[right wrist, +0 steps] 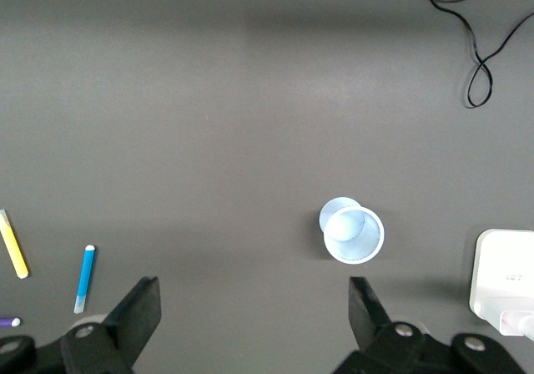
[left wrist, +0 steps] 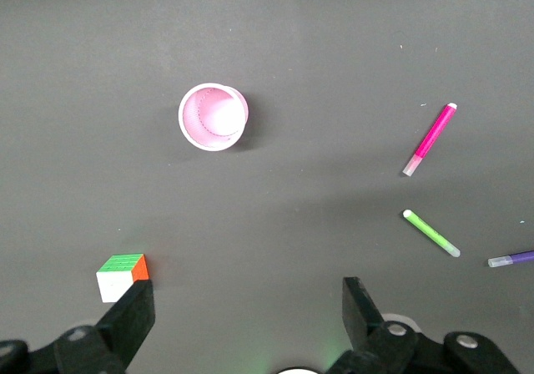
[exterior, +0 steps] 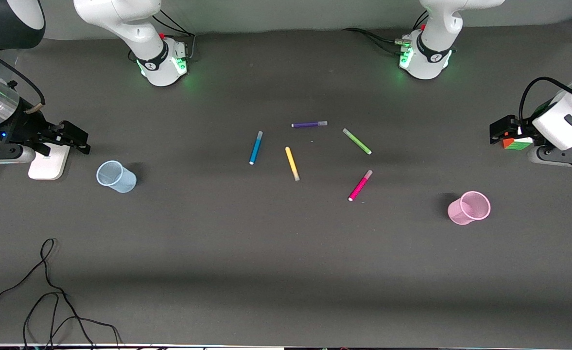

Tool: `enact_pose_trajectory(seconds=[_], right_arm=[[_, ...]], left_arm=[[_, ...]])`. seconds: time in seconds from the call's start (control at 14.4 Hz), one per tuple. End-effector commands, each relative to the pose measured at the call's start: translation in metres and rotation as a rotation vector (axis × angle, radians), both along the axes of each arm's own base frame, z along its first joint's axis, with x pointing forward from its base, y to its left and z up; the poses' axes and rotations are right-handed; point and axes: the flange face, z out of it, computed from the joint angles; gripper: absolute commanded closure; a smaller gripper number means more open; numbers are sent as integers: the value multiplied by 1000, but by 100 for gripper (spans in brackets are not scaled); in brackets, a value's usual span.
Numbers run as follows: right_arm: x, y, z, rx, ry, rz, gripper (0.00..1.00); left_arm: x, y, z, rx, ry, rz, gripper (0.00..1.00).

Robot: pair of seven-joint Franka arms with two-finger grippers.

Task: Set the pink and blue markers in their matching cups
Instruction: 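Reach the right gripper to the blue marker while the left gripper reaches the pink marker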

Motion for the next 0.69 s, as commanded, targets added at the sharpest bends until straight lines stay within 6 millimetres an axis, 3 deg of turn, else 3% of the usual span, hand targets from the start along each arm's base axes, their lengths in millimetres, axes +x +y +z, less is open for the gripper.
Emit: enact_pose_trajectory(seconds=[0.0, 0.21, 0.35, 0.62], right_arm=[[0, 1, 4, 19, 5, -26, 0], [0, 4, 1, 18, 16, -28, 0], [1, 11, -15, 12, 83, -17, 0], [10, 75, -72, 86, 237, -159, 0]], left_arm=[[-1, 2, 1, 2, -9, -11, 0], [0, 0, 2, 0, -12, -12, 0], [2, 1, 3, 0, -16, -7, 0], [2, -5, 2, 3, -13, -23, 0]])
